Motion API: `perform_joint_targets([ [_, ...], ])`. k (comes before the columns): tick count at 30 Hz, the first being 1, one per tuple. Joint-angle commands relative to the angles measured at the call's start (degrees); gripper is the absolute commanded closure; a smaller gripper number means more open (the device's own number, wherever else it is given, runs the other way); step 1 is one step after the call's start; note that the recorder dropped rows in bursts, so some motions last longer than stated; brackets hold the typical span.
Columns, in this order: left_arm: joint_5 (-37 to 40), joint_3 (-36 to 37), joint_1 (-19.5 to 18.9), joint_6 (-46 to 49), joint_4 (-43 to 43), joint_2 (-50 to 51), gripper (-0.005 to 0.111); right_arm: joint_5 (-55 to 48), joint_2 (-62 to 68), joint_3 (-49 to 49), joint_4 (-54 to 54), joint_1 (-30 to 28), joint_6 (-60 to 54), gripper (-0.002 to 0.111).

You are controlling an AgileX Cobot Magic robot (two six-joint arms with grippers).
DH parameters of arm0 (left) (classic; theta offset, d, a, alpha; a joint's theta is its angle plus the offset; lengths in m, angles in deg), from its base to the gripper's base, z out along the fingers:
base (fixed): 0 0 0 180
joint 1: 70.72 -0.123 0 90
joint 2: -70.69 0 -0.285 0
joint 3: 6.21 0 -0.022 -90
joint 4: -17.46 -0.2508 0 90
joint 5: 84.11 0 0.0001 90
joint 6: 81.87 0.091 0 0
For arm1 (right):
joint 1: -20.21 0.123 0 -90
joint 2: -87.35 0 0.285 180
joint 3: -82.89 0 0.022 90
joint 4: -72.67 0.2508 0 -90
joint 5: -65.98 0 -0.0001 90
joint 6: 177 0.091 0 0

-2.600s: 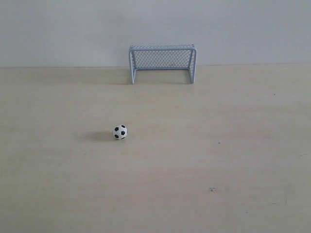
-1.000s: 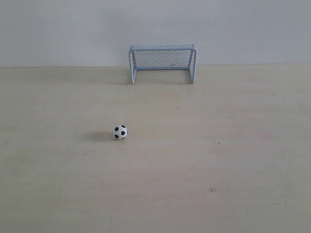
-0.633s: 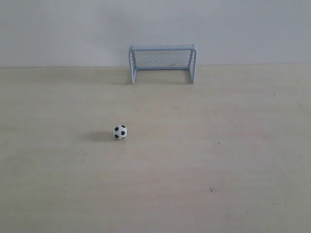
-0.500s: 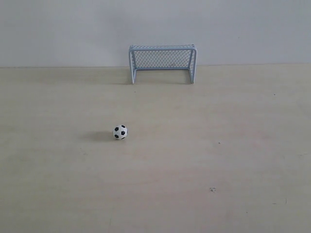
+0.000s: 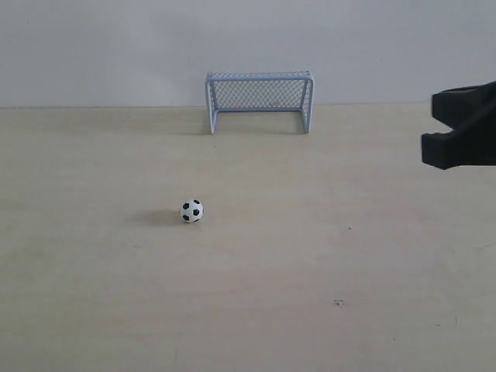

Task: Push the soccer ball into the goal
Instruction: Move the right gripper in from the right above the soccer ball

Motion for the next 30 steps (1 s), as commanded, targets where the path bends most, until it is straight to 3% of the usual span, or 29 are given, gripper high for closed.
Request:
perform_joint_targets([
  [1,-0.18,-0.24,0.45,-0.53,-0.01,0.32,0.1,0.96,3.74,2.58,0.07,3.24,-0.39,0.108],
  [23,-0.18,-0.24,0.45,-0.53,-0.01,0.32,0.1,-4.31,21.06,16.53,-0.04,15.06,-3.05,0.108],
  [30,-0.18,-0.24,0.45,-0.53,-0.01,0.32,0.1,-15.23,30.26,25.51,-0.04,15.44,-4.7,0.108],
])
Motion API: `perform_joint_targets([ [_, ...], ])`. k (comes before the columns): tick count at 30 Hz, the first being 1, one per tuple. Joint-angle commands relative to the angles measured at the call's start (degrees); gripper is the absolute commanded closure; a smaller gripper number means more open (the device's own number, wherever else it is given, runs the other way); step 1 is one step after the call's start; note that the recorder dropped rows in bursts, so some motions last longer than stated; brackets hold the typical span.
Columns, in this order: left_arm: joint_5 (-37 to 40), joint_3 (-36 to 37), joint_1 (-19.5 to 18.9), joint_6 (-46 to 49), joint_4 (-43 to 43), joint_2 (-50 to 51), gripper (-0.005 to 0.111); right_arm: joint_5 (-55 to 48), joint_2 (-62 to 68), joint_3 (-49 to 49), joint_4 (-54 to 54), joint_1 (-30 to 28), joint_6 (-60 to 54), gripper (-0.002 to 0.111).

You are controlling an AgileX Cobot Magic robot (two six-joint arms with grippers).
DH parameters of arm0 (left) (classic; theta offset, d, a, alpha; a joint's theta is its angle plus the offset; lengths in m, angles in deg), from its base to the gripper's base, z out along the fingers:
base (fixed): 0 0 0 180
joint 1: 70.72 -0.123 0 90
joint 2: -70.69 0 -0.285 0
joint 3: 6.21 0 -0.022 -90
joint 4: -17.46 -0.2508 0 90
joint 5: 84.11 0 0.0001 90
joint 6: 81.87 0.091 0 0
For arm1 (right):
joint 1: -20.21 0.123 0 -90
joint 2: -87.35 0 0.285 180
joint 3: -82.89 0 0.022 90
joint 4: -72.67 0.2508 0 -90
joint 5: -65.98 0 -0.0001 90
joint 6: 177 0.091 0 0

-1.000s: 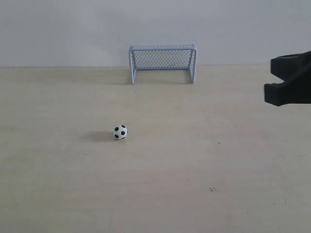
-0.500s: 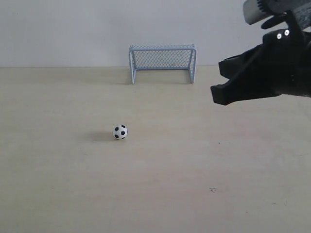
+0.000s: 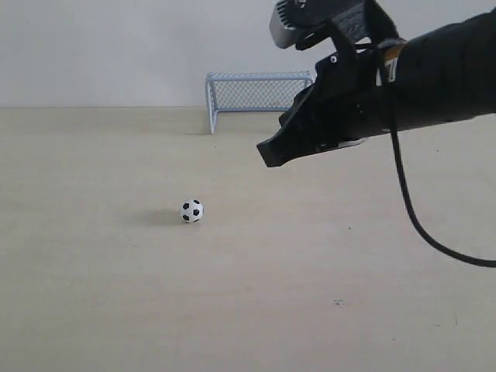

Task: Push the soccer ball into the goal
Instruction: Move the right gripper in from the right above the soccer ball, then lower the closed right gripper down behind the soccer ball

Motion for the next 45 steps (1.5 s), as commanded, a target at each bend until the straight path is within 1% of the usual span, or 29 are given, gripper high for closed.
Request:
perform_joint_targets([
  [1,-0.18,-0.24,0.45,-0.53,-0.01,0.32,0.1,-6.51,4.86,5.03,-0.14,0.22,-1.6,0.108],
  [6,-0.18,-0.24,0.45,-0.53,-0.01,0.32,0.1,-13.48,10.05,11.52,2.39,0.22,-3.49,0.108],
  [10,-0.18,-0.24,0.45,-0.53,-0.01,0.32,0.1,-16.85,14.43,16.8,10.27,0.22,-9.42,0.108],
  [13,-0.18,-0.24,0.45,-0.53,-0.01,0.32,0.1,-18.96,16.59,19.53,13.68,0.53,-12.25,0.108],
  [23,-0.18,-0.24,0.45,-0.53,-0.01,0.32,0.1,-25.99,24.57,29.54,14.23,3.97,-13.27,0.108],
  [35,-0.18,-0.24,0.45,-0.53,-0.01,0.32,0.1,-36.67,32.81,40.21,15.76,4.25,-13.39,0.108],
  [45,-0.18,-0.24,0.45,-0.53,-0.01,0.32,0.1,-41.17,37.99,48.85,16.51,5.67,-13.39,0.108],
])
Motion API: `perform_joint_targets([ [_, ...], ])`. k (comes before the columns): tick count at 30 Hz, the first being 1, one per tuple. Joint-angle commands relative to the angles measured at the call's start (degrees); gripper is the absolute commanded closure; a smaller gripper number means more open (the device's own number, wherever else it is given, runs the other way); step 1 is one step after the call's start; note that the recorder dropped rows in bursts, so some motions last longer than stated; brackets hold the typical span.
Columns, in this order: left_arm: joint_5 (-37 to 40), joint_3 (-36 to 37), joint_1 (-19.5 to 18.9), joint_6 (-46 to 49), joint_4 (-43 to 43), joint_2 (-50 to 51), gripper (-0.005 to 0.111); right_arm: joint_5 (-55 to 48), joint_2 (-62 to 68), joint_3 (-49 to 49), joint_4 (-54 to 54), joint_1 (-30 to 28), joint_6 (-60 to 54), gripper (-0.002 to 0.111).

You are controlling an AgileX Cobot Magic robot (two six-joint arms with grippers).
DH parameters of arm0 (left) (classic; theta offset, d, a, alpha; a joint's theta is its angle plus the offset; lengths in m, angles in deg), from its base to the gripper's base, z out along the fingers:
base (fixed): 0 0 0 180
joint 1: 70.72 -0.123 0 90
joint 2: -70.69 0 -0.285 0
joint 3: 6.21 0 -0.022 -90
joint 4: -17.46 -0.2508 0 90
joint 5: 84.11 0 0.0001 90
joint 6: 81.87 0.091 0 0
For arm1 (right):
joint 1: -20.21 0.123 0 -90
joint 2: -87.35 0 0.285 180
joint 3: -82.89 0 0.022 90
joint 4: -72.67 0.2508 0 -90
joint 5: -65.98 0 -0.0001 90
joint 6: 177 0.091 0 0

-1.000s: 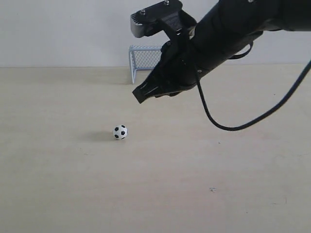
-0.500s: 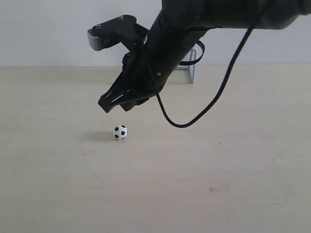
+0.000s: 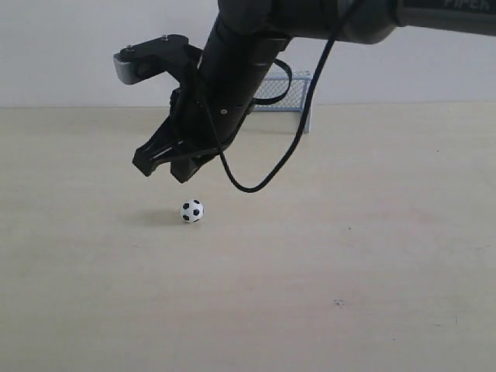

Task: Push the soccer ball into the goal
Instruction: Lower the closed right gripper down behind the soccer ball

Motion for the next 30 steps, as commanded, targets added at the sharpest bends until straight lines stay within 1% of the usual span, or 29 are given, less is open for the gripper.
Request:
perform_joint_targets([
  [1,-0.18,-0.24,0.45,-0.53,-0.01,0.32,0.1,-2.76,2.49,4.26,0.44,0.98,-0.7,0.108],
  [19,-0.18,-0.24,0.45,-0.53,-0.01,0.32,0.1,-9.52,13.66,17.53,1.27,1.37,-0.59,0.108],
  [30,-0.18,-0.24,0.45,-0.53,-0.01,0.32,0.1,-10.59,17.75,19.49,0.38,1.37,-0.8,0.108],
])
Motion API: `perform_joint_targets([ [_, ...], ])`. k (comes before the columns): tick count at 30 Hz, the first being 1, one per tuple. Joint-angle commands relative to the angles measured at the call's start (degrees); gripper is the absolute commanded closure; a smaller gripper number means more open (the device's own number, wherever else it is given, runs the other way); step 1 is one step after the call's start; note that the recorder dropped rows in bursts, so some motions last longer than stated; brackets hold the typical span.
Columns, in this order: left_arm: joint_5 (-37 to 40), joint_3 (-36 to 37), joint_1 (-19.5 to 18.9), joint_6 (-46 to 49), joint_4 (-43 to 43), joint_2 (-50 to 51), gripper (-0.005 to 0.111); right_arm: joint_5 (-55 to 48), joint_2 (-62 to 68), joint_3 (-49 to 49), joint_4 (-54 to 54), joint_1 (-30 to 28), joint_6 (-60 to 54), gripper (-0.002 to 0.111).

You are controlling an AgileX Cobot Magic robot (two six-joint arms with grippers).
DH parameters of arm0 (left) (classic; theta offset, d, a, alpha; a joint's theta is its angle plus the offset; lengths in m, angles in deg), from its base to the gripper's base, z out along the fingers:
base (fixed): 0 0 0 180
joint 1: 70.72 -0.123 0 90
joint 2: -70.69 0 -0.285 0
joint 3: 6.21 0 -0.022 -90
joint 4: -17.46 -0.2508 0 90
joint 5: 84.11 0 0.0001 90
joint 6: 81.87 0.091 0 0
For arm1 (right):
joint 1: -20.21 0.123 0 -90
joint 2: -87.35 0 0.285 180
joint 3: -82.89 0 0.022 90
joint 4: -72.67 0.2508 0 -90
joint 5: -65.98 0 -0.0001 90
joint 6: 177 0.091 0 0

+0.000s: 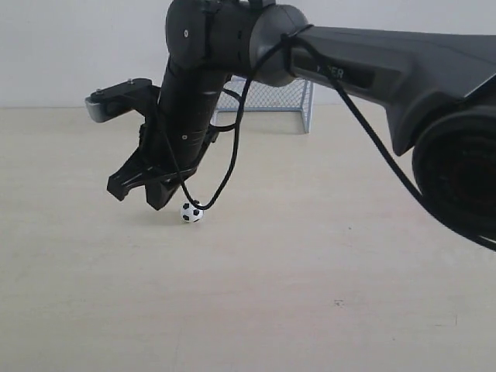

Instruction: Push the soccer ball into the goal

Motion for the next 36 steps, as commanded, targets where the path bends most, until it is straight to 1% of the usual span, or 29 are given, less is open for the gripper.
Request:
perform_joint_targets([
  [1,-0.18,-0.24,0.45,-0.53,-0.01,0.32,0.1,-0.68,1.23,0.69,-1.03,0.0,-0.8,0.108],
  [12,-0.18,-0.24,0.45,-0.53,-0.01,0.32,0.1,-0.1,4.01,0.62,-1.3,0.0,-1.6,0.108],
  [25,-0.18,-0.24,0.45,-0.53,-0.01,0.32,0.1,5.22,4.63,0.62,-1.31,-0.1,-1.46,0.108],
  [29,-0.18,-0.24,0.45,-0.53,-0.01,0.32,0.1,5.72,4.63,0.62,-3.69,-0.1,-0.18,0.108],
  [36,-0.18,-0.24,0.45,-0.53,-0.01,0.32,0.1,6.07,4.63,0.62,-3.94,-0.24,-0.43,0.108],
])
